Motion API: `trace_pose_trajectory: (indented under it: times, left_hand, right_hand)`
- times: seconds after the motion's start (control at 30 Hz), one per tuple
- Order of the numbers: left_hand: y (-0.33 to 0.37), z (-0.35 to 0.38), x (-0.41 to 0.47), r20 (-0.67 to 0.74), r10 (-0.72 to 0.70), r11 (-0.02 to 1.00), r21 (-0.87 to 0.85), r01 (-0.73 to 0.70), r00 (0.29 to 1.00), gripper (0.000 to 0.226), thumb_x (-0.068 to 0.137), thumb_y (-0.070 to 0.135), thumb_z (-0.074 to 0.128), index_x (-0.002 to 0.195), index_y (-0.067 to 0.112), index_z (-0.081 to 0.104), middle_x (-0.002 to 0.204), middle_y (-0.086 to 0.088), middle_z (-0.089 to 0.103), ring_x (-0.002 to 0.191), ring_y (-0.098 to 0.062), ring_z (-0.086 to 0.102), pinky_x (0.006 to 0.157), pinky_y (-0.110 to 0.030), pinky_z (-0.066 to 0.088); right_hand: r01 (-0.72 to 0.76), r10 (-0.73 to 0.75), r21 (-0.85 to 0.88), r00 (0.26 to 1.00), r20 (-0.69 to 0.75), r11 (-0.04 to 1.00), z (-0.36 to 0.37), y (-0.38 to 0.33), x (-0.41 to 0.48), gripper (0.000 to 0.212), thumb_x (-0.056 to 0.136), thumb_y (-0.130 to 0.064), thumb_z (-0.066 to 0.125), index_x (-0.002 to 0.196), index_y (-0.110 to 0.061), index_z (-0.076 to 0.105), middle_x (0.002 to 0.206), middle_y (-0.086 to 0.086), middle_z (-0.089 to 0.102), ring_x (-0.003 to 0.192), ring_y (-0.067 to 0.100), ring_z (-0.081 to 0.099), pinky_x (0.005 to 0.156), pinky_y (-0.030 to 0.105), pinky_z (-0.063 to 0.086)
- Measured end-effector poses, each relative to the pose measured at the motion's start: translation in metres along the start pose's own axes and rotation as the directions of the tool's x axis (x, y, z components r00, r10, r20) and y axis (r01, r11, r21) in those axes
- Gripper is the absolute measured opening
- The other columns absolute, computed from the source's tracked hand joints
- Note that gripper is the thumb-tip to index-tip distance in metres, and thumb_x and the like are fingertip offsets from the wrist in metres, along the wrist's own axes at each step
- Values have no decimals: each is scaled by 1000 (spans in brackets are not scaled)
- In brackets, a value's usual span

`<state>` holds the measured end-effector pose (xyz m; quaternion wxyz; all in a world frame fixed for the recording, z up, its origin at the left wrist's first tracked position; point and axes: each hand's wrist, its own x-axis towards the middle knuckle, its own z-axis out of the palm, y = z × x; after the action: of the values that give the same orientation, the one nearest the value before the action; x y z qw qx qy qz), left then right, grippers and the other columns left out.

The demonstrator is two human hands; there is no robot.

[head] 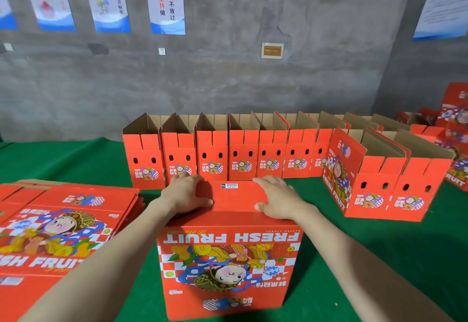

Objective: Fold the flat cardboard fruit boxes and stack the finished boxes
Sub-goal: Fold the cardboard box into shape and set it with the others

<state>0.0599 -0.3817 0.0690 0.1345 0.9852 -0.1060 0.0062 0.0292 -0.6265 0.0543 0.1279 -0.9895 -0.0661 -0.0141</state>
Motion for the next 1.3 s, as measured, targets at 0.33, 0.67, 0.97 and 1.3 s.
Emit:
trace_pose_trajectory:
  times: [0.33,0.67,0.97,1.3]
  left_hand:
    - [-34,-3,-14,-169,-256,811,-573,116,952,64,72,21,82,129,12,55,132,-15,50,114,-26,54,100,-34,43]
    - [-77,2,-28,41,-436,687,-630,362,899,68,87,60,51,91,-6,69,92,-23,69,85,-36,67,87,-42,52]
    - [-80,-10,-28,-313,-436,761,-628,161,844,67,93,53,46,45,8,38,50,-11,46,50,-25,43,53,-33,31]
    - [-93,26,-24,-377,-375,683,-730,-23,847,38,100,28,43,72,3,52,72,-11,49,71,-18,41,62,-34,31]
  right_hand:
    - [-34,183,633,968,-172,773,-6,16,4,44,93,-20,59,136,-17,50,146,2,43,136,19,37,106,29,29]
    - [-512,238,644,852,467,568,44,31,-50,53,96,-59,38,102,-12,63,102,12,71,88,29,70,69,44,59]
    - [-410,171,778,911,375,476,1,33,-34,54,89,-62,48,110,-12,57,93,15,72,79,31,73,63,42,59]
    - [-256,82,909,967,243,328,-11,32,-36,75,61,-38,79,129,-27,48,132,3,51,104,39,62,89,52,52]
